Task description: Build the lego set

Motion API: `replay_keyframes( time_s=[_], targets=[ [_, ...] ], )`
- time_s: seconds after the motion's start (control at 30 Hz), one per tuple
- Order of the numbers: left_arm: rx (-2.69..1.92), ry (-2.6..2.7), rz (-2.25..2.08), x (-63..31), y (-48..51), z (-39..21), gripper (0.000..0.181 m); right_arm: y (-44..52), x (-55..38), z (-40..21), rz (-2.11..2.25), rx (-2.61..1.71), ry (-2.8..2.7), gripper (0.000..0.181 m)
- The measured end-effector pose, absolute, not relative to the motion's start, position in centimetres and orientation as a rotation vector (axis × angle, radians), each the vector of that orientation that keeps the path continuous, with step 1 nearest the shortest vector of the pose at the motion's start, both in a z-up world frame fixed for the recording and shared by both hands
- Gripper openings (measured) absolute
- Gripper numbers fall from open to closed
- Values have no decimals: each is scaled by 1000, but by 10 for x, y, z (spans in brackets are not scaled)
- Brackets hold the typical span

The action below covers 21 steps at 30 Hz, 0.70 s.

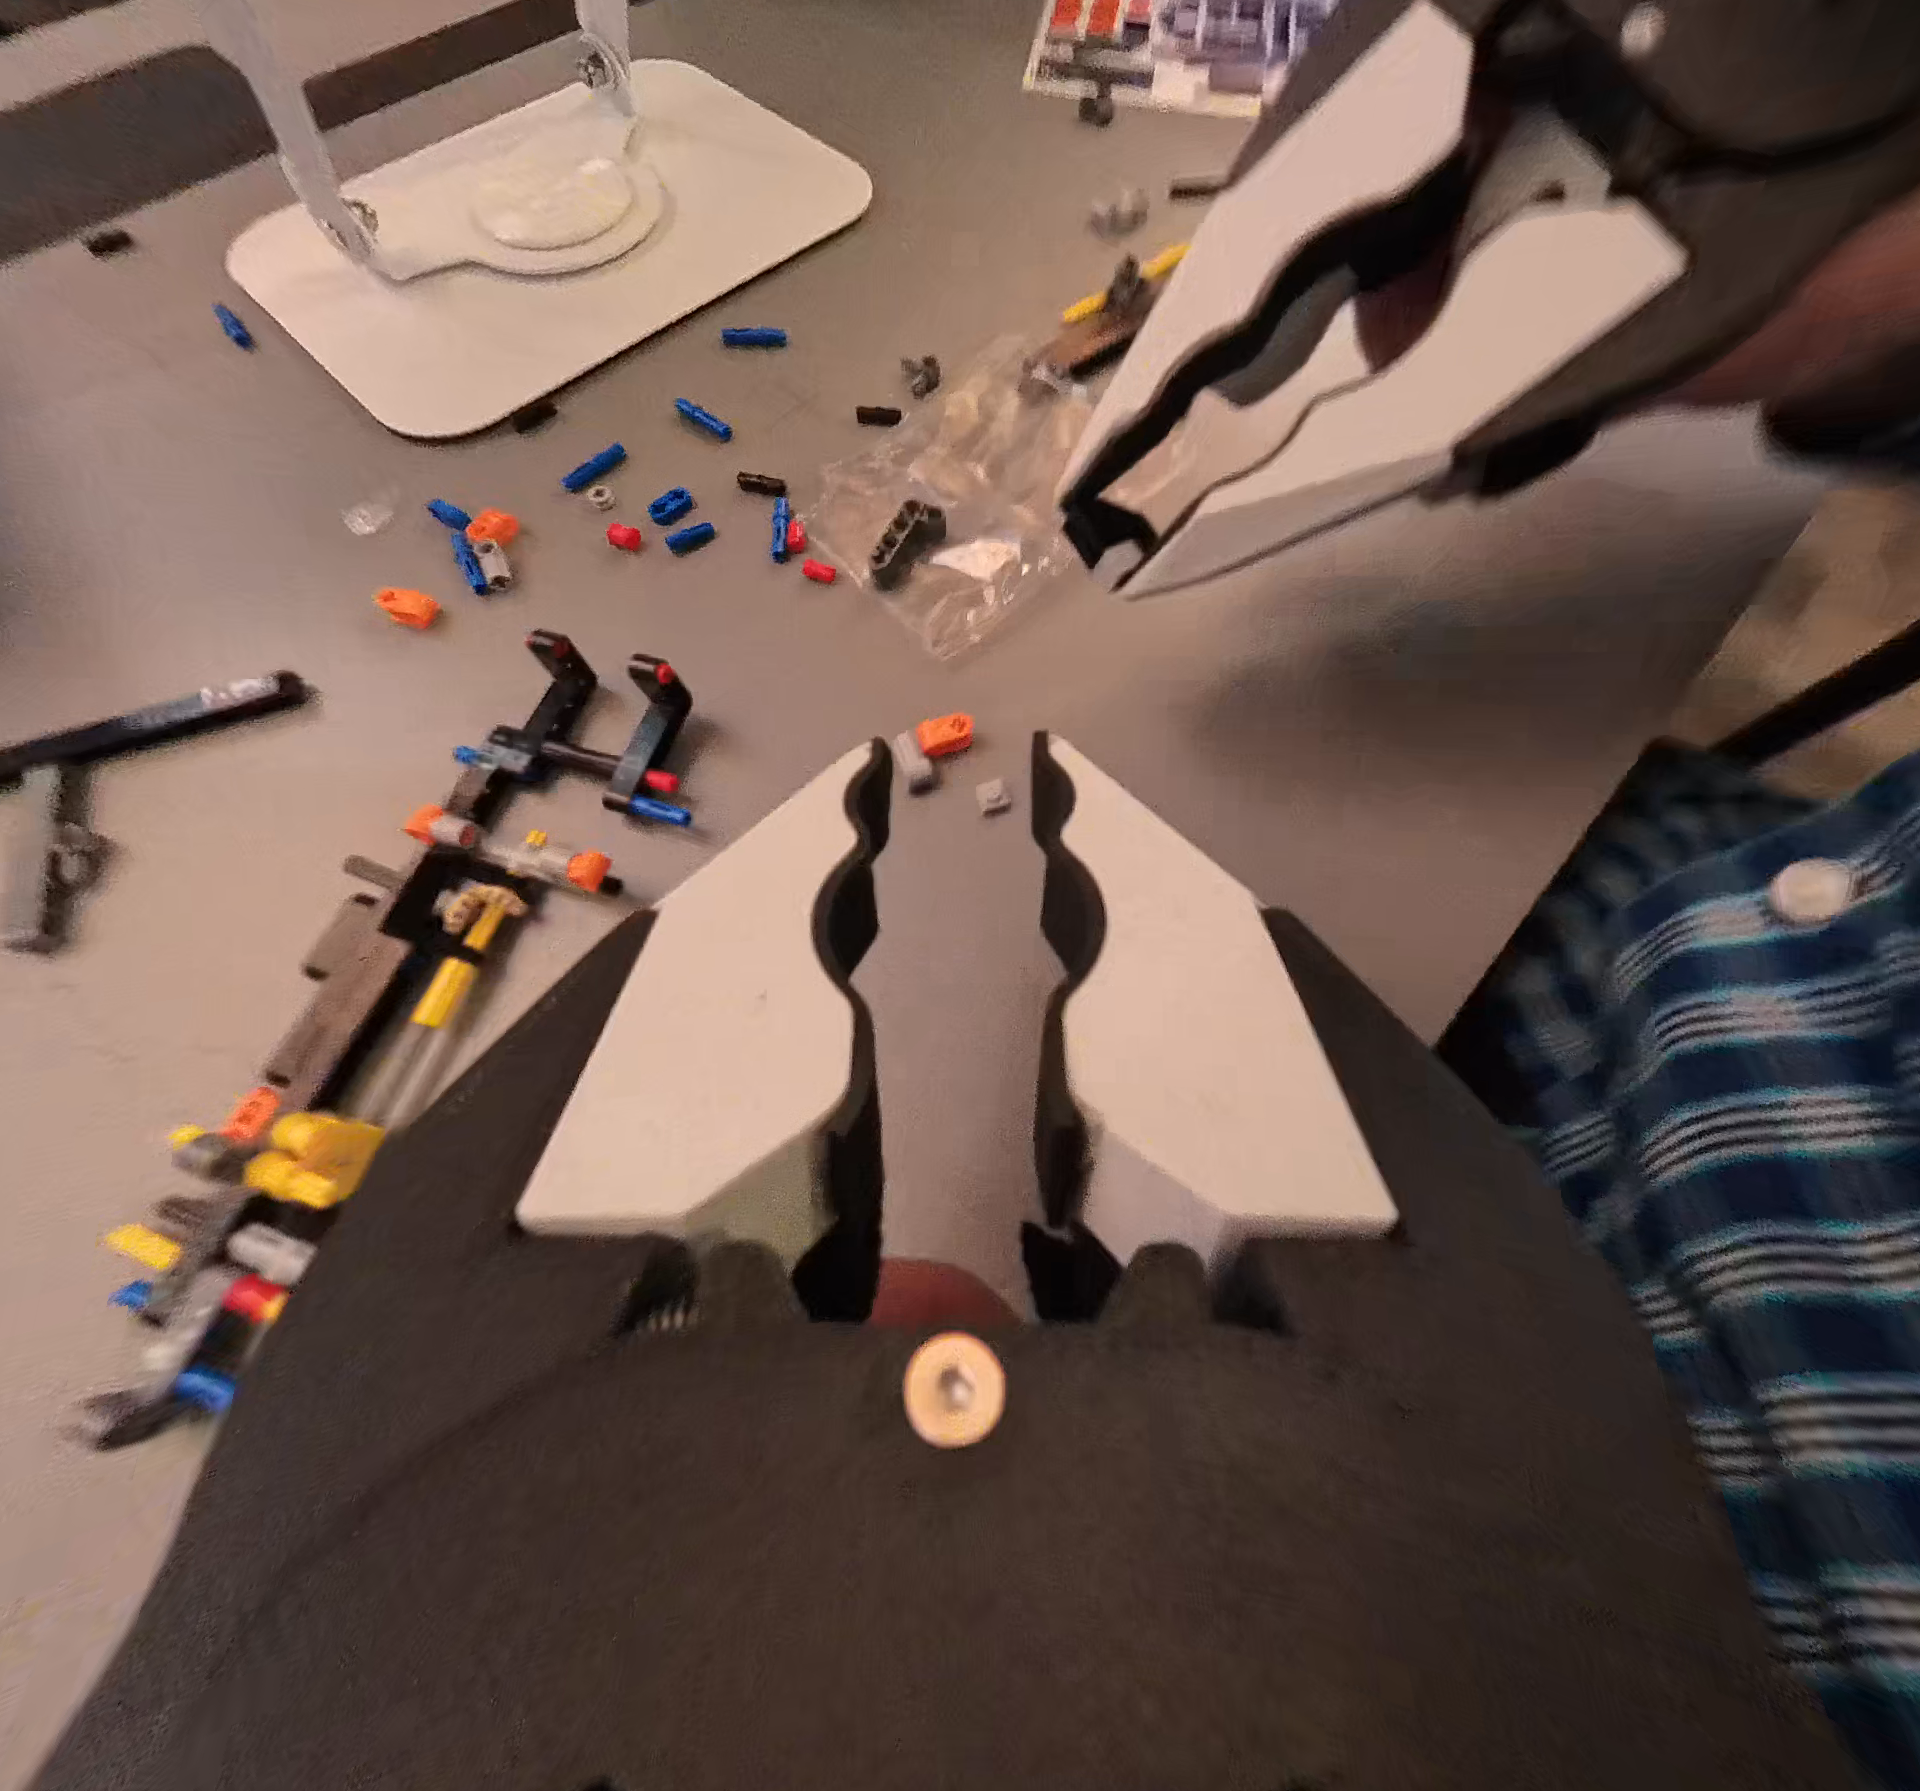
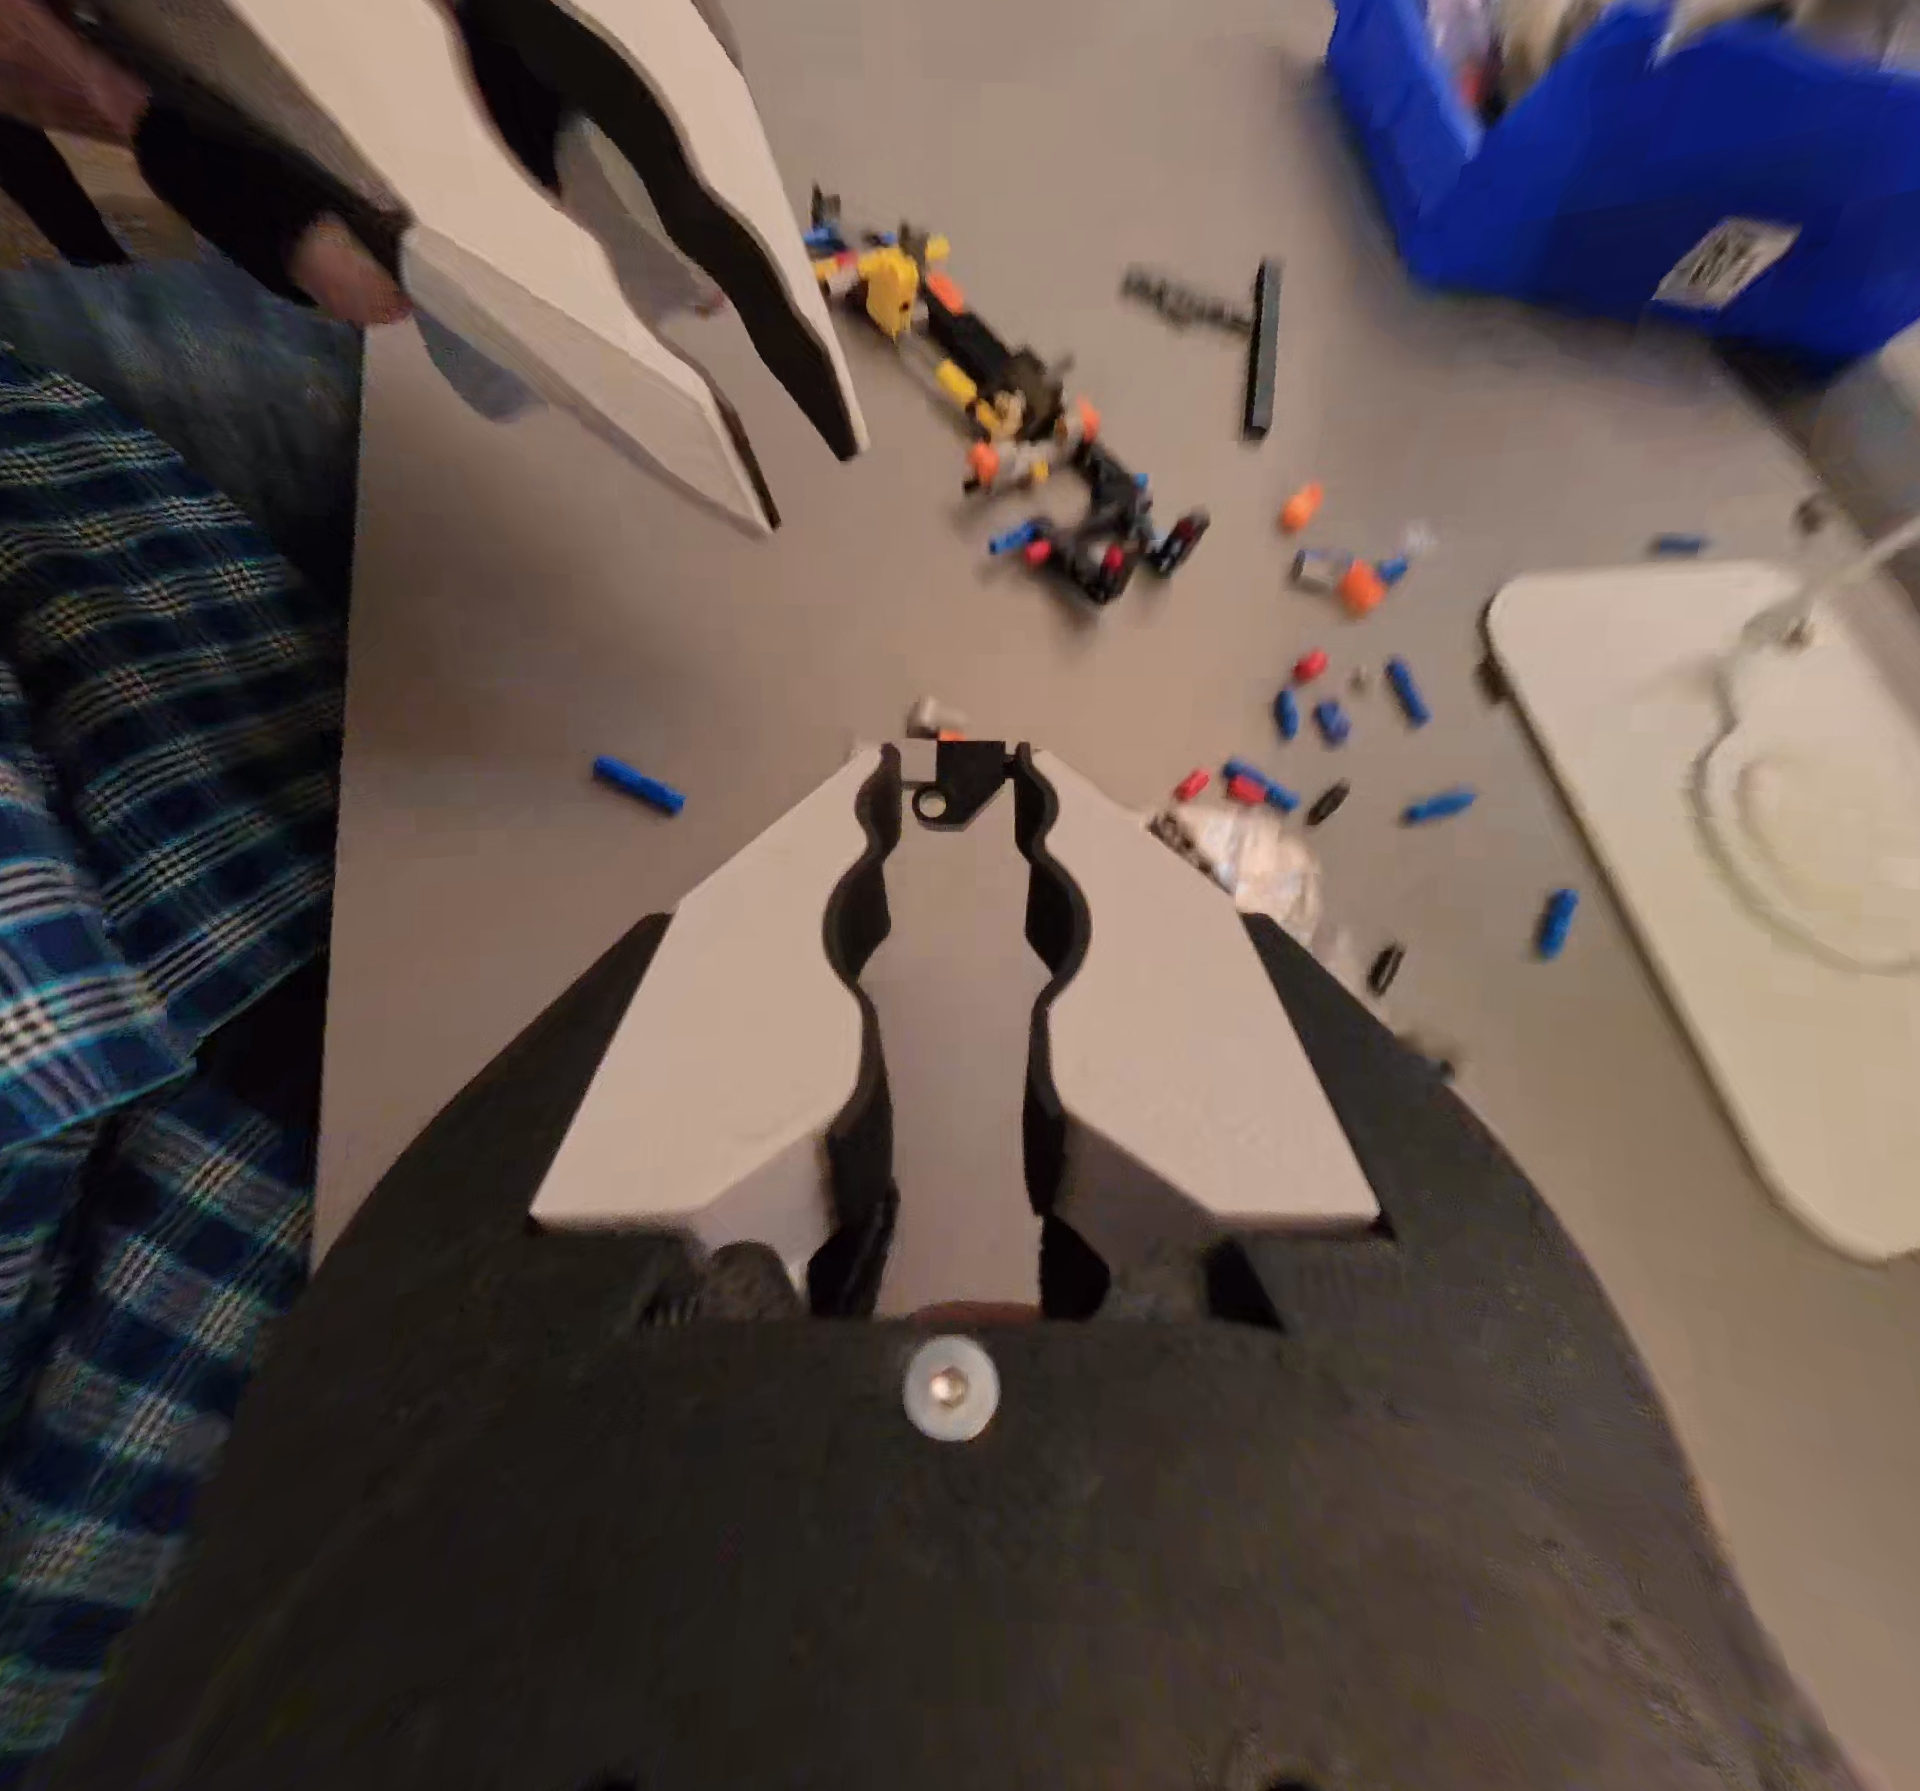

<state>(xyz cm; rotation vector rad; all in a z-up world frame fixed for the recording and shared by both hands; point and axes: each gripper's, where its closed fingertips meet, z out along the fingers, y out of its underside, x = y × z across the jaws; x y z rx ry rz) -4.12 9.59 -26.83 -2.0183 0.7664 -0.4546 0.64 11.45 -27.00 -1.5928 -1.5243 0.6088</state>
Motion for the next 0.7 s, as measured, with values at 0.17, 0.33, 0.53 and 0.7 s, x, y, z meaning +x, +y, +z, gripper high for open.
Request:
replay_keyframes(
  time_s=[0.17, 0.33, 0.53, 0.7],
  targets=[
    [-2008, 531, -762, -41, 96, -251, 33, 105, -21, -244, 579, -1410, -1581, 19],
    [-1970, 409, -962, -38, 93, -243, 32, 96, -37, -235, 530, -1281, -1629, 19],
    [-1905, 323, -1108, -37, 93, -232, 29, 92, -43, -232, 526, -1236, -1639, 19],
    [-1889, 295, -1144, -40, 94, -230, 24, 96, -42, -230, 524, -1238, -1619, 19]
  ],
)
